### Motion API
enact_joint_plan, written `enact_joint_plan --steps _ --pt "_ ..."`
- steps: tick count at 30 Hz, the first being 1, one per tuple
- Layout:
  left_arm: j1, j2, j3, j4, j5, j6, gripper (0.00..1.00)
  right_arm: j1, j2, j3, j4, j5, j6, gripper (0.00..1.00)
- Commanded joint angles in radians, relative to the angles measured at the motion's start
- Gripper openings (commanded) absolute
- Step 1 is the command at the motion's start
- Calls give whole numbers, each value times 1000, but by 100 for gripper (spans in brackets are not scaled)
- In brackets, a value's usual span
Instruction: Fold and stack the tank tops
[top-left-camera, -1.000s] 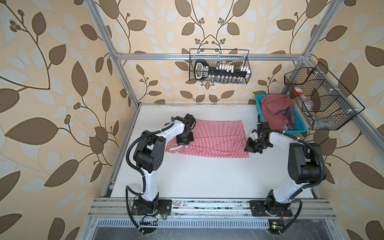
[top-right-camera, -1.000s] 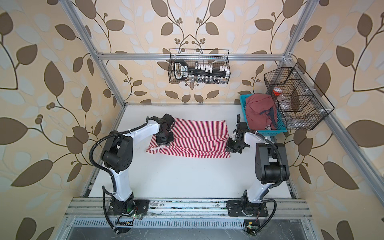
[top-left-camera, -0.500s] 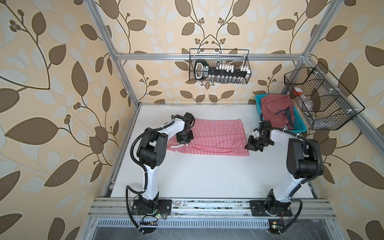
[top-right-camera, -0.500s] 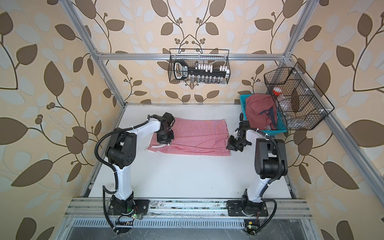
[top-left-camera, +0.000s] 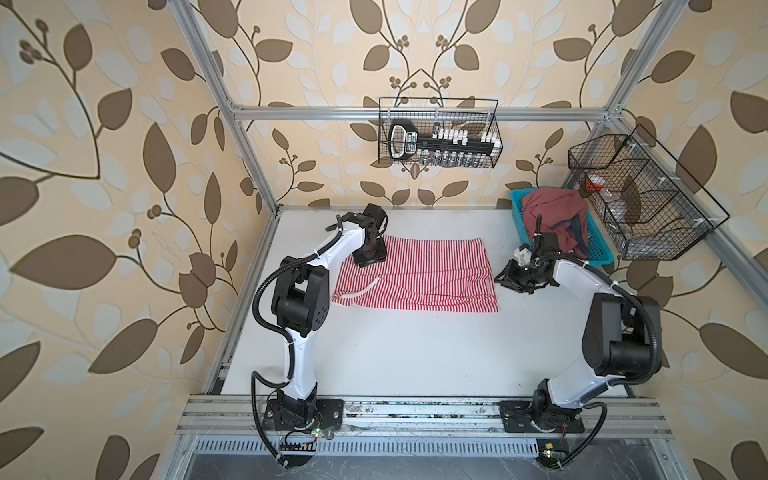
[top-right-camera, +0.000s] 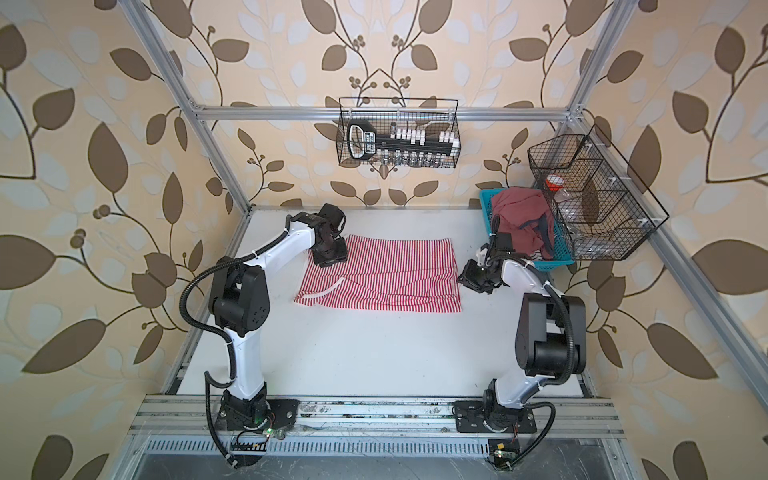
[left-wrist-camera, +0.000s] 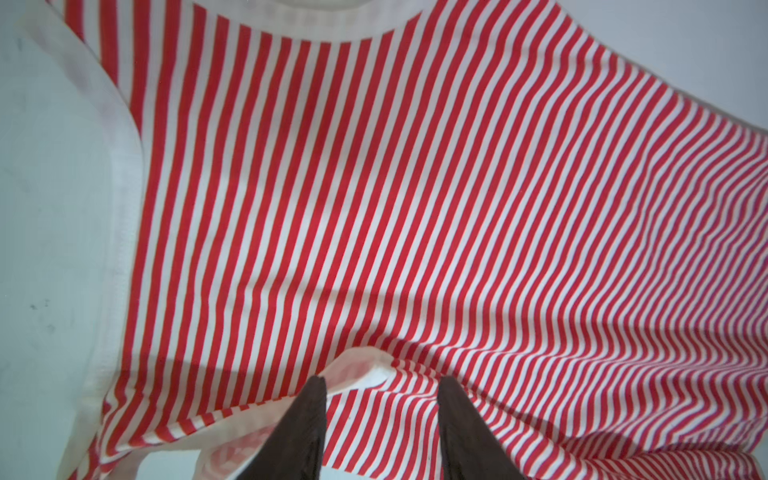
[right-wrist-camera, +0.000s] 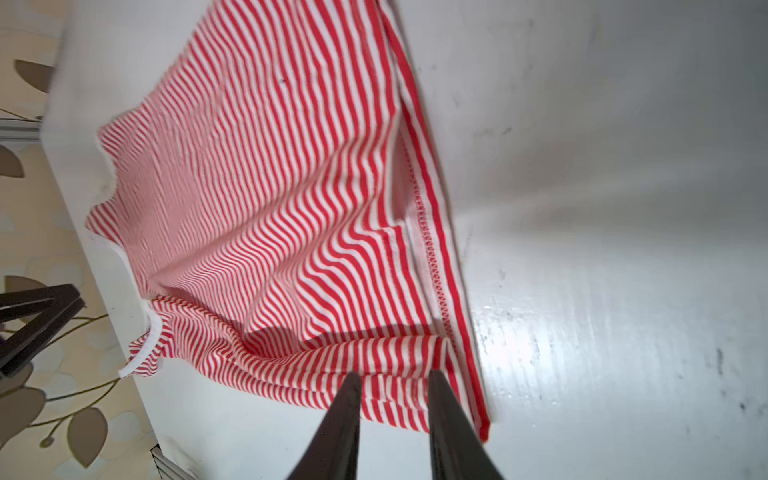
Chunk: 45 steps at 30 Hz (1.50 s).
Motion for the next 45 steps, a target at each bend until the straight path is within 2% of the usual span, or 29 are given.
enact_joint_plan --steps 1,3,9,11,17,29,45 --pt "2 -97 -47 -36 -55 -44 46 13 -98 -55 16 -51 3 29" --pt "-8 -152 -134 14 -23 -62 45 38 -156 -102 21 -61 -6 27" --pt "-97 -239 -327 125 98 -101 40 137 -245 -228 21 -51 -6 3" --pt "-126 -246 -374 157 116 -113 39 179 -243 -257 31 -37 1 0" --pt "-138 -204 -442 207 128 -134 36 215 -172 -307 109 -41 29 0" --pt "-138 -143 -477 244 106 -145 36 215 -9 -246 161 -30 28 0" --pt "-135 -152 -532 233 53 -145 36 177 189 -45 175 -10 41 0"
